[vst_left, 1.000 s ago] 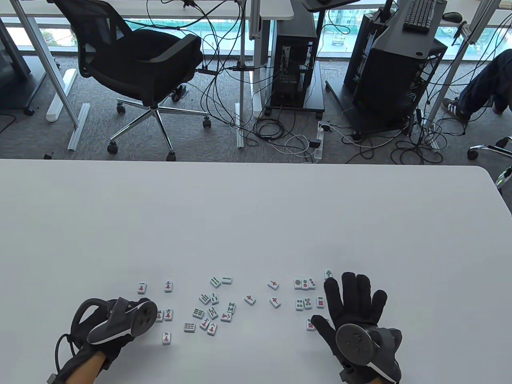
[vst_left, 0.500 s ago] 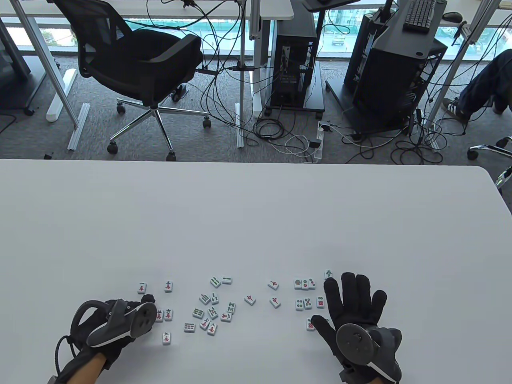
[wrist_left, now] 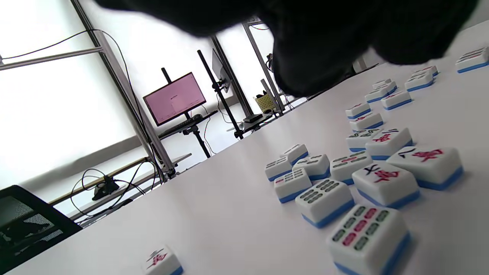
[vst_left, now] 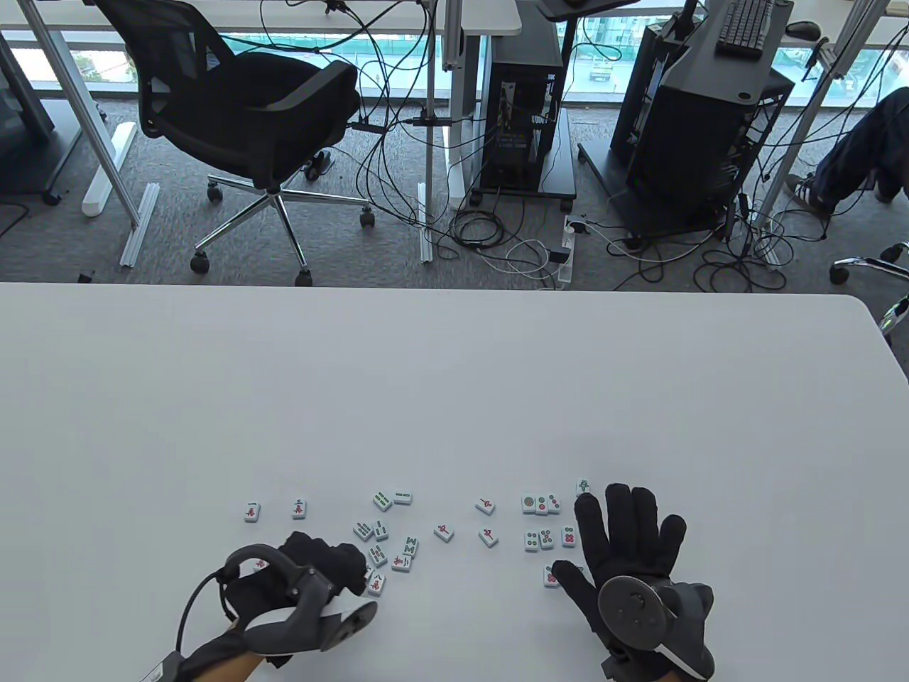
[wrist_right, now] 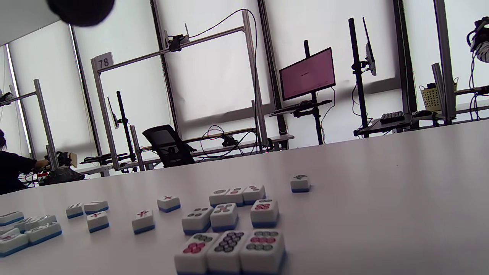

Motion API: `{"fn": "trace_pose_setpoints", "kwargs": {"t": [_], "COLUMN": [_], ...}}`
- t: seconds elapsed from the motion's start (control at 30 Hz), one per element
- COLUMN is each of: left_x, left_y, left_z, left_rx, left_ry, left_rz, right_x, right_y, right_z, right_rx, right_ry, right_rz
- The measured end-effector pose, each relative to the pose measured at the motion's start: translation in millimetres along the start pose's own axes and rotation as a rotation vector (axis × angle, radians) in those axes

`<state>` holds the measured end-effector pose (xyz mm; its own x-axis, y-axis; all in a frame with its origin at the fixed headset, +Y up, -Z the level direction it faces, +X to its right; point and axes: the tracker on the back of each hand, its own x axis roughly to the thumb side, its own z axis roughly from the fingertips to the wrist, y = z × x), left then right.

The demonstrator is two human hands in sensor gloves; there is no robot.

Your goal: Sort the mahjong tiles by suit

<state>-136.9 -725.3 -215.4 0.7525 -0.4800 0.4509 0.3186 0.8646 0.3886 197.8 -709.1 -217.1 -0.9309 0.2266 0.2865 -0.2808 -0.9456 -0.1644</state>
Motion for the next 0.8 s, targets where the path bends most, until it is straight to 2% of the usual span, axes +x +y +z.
{"fn": "trace_pose_setpoints", "kwargs": {"t": [0.1,0.33,0.5,0.57,0.63,0.67,0.73,0.8], "left_x": [16.0,36.1,44.3,39.8,34.7,33.8,36.3,42.5], "left_y": [-8.2,-20.9,-9.7,1.0,9.7,10.9,8.9,2.8], "left_z": [-16.7,-27.1,-22.5,-22.0,-22.5,-22.6,-22.4,-22.1], "left_rx": [-0.025,-0.165,-0.174,-0.112,-0.11,-0.132,-0.245,-0.327], "left_ry": [-0.014,-0.037,-0.066,-0.067,-0.078,-0.086,-0.113,-0.14], "left_rz": [-0.102,-0.105,-0.024,-0.012,-0.004,0.011,0.067,0.054], "right_x": [0.7,1.1,2.1,2.5,2.9,2.9,2.8,2.9], "right_y": [0.1,0.4,0.7,1.1,0.9,1.0,1.2,1.4], "right_z": [0.3,0.8,1.2,1.4,1.7,1.8,1.8,1.8], "right_rx": [-0.004,-0.008,-0.013,-0.011,-0.013,-0.014,-0.015,-0.014], "right_ry": [-0.009,-0.018,-0.028,-0.031,-0.032,-0.032,-0.033,-0.033], "right_rz": [0.0,-0.013,-0.009,-0.007,-0.006,-0.008,-0.014,-0.013]}}
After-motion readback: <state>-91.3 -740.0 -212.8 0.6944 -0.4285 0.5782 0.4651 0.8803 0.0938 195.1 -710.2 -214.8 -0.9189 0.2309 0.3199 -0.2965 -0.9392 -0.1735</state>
